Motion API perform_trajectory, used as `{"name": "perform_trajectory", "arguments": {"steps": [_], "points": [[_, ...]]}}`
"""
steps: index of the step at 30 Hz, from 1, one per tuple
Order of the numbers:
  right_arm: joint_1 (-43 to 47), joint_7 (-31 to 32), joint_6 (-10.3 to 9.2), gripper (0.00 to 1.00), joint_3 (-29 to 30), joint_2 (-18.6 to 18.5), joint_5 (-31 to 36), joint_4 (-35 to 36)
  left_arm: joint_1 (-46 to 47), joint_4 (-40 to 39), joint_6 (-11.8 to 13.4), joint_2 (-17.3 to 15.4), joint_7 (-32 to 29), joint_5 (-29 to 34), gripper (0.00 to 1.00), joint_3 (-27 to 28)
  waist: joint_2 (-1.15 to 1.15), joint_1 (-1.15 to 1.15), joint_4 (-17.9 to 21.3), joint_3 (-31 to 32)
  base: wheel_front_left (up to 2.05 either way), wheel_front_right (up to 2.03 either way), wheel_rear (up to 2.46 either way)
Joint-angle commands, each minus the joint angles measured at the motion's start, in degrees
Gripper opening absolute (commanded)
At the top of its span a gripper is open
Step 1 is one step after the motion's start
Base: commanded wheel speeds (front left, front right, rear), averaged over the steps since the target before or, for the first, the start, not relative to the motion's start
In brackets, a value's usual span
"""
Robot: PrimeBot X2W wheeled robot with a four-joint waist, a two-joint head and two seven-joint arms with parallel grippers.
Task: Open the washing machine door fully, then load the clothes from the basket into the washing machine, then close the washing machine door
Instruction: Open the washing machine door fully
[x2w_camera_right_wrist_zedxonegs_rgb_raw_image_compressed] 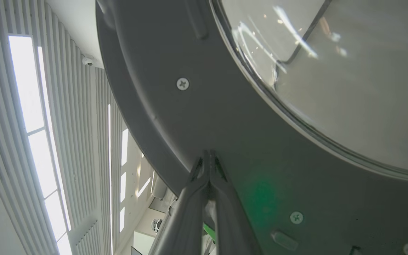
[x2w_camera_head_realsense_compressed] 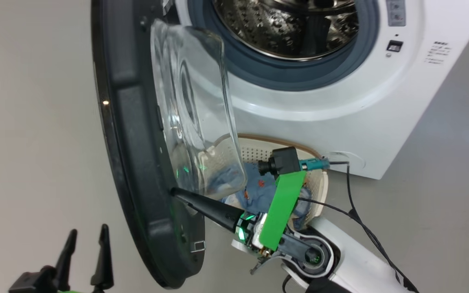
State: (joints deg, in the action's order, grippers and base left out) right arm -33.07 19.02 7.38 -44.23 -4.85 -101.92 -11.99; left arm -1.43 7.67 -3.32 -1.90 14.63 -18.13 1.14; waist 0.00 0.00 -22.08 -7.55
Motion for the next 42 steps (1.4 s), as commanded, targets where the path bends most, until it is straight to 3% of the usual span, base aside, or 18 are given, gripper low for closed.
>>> {"name": "perform_trajectory", "arguments": {"steps": [1,2,4,5,11,16,19,21,25,30,42], "points": [[1.7,-2.0,0.11,0.29,0.4,2.0,3.3,2.0,0.3,-1.5,-0.2,-1.0,0.4,0.9,1.00,3.2,0.00,0.00,1.9,1.6,0.00,0.00,0.00],[2.1,-3.1,0.11,0.45,0.7,2.0,4.9,2.3,0.4,-1.5,-0.2,-1.0,0.4,1.1,1.00,3.8,0.00,0.00,2.3,2.0,0.00,0.00,0.00],[3.5,-5.2,0.11,0.97,1.6,1.8,8.0,2.7,0.4,-1.4,-0.4,-1.0,0.4,1.6,1.00,4.9,0.00,0.00,3.3,2.8,0.00,0.00,0.00],[4.1,-6.5,0.11,1.00,1.9,1.3,9.8,3.0,0.4,-1.3,-0.5,-1.0,0.4,1.8,1.00,5.4,0.00,0.00,3.8,3.2,0.00,0.00,0.00],[7.4,-16.6,0.11,1.00,1.5,-3.9,19.3,3.8,0.1,-1.0,-1.1,-1.0,0.4,2.7,1.00,7.6,0.00,0.00,6.2,5.3,0.00,0.00,0.00],[10.0,-31.1,0.11,1.00,-1.6,-11.6,30.2,1.2,-1.5,-0.9,-1.7,-1.0,0.4,3.7,1.00,9.5,0.00,0.00,9.3,6.5,0.00,0.00,0.00],[11.2,-33.7,0.11,1.00,-1.1,-15.1,36.6,-1.4,-2.5,-0.9,-2.1,-1.0,0.4,4.1,1.00,10.6,0.00,0.00,11.4,6.8,0.00,0.00,0.00],[12.5,-34.0,0.11,1.00,2.8,-16.1,42.0,-2.5,-3.1,-0.8,-2.2,-1.0,0.4,4.3,1.00,11.4,0.00,0.00,12.8,7.0,0.00,0.00,0.00],[17.8,-34.0,0.11,1.00,15.2,-14.7,53.7,-2.0,-3.5,-0.5,-2.4,-1.0,0.4,4.2,1.00,12.4,0.00,0.00,14.9,7.3,0.00,0.00,0.00],[25.2,-34.0,0.11,1.00,27.7,-11.2,64.0,1.7,-3.8,-0.2,-2.2,-1.0,0.4,3.7,1.00,12.7,0.00,0.00,16.6,7.6,0.00,0.00,0.00],[36.4,-34.0,0.11,1.00,43.1,-6.2,81.6,6.9,-5.4,-0.2,-2.2,-1.0,0.4,3.7,1.00,13.5,0.00,0.00,17.9,8.2,0.00,0.00,0.00]]}}
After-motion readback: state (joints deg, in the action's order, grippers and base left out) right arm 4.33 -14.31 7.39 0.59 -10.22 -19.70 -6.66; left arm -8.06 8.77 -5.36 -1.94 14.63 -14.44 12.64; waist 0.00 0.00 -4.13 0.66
